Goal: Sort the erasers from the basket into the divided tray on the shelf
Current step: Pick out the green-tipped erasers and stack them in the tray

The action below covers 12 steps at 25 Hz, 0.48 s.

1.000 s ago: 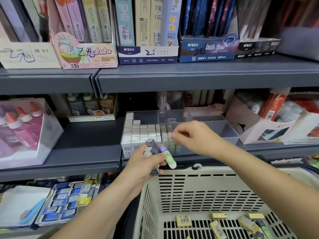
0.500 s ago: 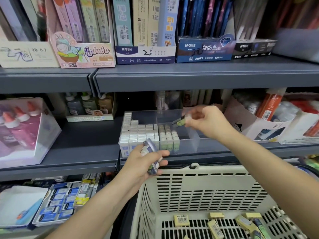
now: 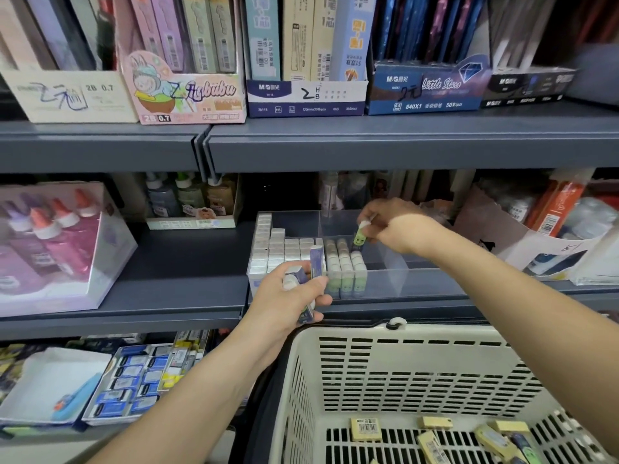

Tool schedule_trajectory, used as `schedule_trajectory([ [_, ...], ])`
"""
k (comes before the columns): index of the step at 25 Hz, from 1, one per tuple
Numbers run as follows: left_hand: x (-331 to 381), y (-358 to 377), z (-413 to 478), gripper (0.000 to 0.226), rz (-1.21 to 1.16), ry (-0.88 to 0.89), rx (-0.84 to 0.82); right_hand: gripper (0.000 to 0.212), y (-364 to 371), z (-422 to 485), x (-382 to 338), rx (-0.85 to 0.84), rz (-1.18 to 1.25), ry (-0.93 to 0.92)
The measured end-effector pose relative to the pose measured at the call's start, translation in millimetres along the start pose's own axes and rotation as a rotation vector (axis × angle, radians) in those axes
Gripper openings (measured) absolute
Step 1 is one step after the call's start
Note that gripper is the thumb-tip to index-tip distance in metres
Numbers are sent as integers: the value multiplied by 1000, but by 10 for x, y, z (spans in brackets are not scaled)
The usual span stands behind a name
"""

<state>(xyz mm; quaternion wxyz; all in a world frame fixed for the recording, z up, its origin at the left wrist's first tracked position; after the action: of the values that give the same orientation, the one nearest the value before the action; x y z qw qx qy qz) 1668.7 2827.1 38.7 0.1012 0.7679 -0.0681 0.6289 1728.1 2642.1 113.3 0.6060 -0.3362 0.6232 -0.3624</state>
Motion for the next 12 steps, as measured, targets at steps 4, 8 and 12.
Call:
schedule_trajectory([
  [4, 5, 24, 2, 17, 13, -6, -3, 24, 399, -53, -24, -181, -116, -77],
  [8, 11, 29, -7, 25, 14, -8, 2, 34, 437, -96, -43, -230, -199, -126],
  [12, 15, 45, 0, 17, -5, -21, 2, 28, 112, -271, -253, 86, -53, -255],
])
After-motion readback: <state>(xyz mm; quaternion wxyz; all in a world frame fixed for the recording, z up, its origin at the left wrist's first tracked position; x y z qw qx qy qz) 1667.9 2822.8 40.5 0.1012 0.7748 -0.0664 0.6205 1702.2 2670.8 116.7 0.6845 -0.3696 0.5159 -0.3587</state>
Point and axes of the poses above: each hand's wrist, its own z-axis towards the middle knuckle, its own y-axis out of the palm, x = y × z, the point moved 9 cm from there along z, towards the middle knuckle, and after that the axes turned 8 degrees about z, right-handed, at the moved point
